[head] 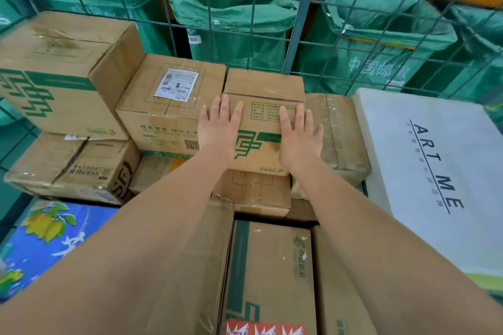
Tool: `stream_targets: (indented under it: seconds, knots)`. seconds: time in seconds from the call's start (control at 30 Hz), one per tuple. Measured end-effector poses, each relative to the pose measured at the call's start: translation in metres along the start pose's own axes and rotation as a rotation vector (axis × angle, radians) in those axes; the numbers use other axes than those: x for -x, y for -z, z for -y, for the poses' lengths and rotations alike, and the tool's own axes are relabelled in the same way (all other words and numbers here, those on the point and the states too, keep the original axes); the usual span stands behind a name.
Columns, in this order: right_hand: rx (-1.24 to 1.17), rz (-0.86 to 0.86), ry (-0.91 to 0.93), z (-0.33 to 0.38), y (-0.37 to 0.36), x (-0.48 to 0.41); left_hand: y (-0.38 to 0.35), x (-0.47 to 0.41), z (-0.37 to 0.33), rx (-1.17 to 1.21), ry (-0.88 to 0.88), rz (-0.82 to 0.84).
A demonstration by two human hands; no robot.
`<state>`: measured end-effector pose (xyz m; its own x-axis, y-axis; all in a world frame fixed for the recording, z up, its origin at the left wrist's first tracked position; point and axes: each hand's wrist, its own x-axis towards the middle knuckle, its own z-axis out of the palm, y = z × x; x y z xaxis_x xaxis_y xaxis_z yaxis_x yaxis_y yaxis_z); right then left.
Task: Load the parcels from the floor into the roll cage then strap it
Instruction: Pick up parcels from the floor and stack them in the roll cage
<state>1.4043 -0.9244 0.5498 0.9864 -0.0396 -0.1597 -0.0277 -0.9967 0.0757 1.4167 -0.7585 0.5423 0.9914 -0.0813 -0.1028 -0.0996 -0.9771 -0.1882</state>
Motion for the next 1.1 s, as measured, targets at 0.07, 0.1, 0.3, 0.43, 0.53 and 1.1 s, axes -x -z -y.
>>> stream_targets:
  seconds: [0.07,0.1,0.3,0.43,0.53,1.1]
  knots:
    - [-0.032,0.034,0.015,0.003,0.003,0.016,0.004,0.016,-0.001,0.029,-0.003,0.045]
    - [-0.081,0.04,0.026,0.002,0.002,0.027,0.003,0.026,-0.001,0.046,-0.005,0.044]
    - [-0.483,0.05,0.033,-0.004,-0.006,0.097,0.003,0.1,0.004,0.537,0.013,0.045]
    - [-0.736,0.066,-0.002,0.001,0.006,0.15,0.032,0.166,0.002,1.004,0.114,0.103]
    - [-0.899,0.103,0.002,0.009,0.016,0.19,0.042,0.208,0.009,1.107,0.264,0.118]
    - [-1.066,0.322,0.334,0.157,0.038,0.37,0.028,0.479,0.109,1.438,0.938,-0.173]
